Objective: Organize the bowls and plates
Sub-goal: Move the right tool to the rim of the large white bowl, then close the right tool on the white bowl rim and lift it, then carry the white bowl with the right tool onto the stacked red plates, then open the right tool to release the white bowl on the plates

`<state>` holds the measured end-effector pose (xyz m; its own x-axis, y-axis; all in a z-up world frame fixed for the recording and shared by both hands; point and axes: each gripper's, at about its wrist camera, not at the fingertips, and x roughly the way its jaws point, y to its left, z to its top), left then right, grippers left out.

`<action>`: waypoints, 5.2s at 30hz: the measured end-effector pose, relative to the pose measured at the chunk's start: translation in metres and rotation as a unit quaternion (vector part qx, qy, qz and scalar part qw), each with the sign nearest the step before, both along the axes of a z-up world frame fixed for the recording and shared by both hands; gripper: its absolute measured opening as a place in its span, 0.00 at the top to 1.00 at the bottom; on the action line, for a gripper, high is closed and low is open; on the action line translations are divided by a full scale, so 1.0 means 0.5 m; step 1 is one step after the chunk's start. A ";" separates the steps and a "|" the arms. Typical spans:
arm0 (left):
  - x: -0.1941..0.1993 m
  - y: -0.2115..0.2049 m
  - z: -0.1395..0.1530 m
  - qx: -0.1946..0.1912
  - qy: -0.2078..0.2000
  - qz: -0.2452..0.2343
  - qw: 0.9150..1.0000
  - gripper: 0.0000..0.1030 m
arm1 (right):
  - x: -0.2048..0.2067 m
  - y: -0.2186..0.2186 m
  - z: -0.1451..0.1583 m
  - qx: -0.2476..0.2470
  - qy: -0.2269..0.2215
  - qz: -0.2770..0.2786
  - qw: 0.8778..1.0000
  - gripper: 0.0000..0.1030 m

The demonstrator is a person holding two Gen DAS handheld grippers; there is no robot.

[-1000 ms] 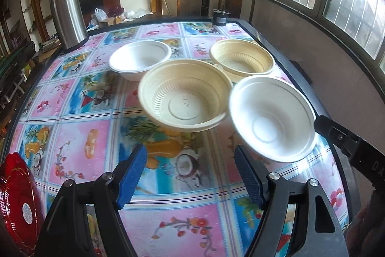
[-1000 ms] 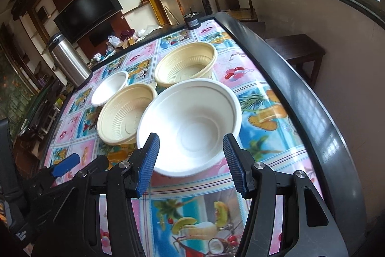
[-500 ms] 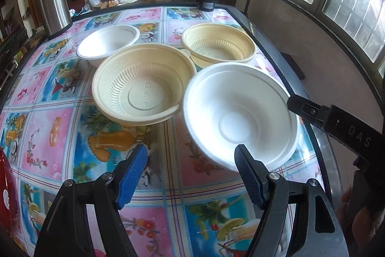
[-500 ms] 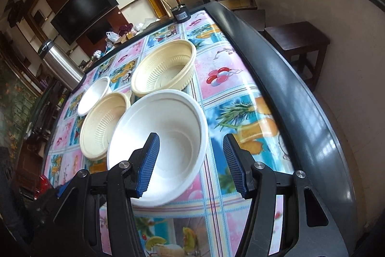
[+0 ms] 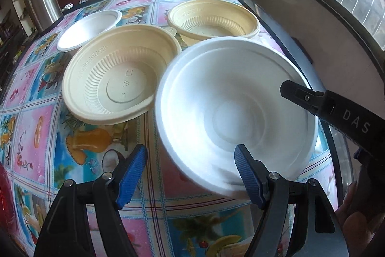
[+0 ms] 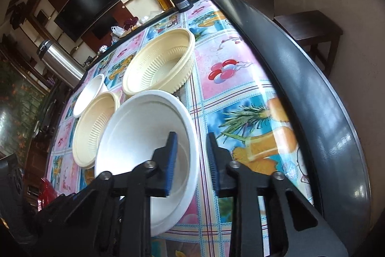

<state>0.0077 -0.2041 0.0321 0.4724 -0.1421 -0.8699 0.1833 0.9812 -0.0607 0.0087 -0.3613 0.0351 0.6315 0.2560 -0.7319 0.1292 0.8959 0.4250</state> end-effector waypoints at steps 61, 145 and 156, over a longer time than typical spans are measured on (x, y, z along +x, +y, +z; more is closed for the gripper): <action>-0.200 0.531 0.060 -0.011 -0.034 0.104 0.994 0.75 | -0.144 0.530 0.050 0.016 -0.012 0.211 0.977 0.88; -0.241 0.849 0.029 0.041 -0.051 0.260 0.963 0.47 | -0.127 0.890 0.062 -0.092 -0.016 0.333 0.938 0.63; -0.243 0.838 0.083 0.048 -0.102 0.266 0.957 0.35 | -0.138 0.830 0.086 -0.068 -0.030 0.306 0.949 0.63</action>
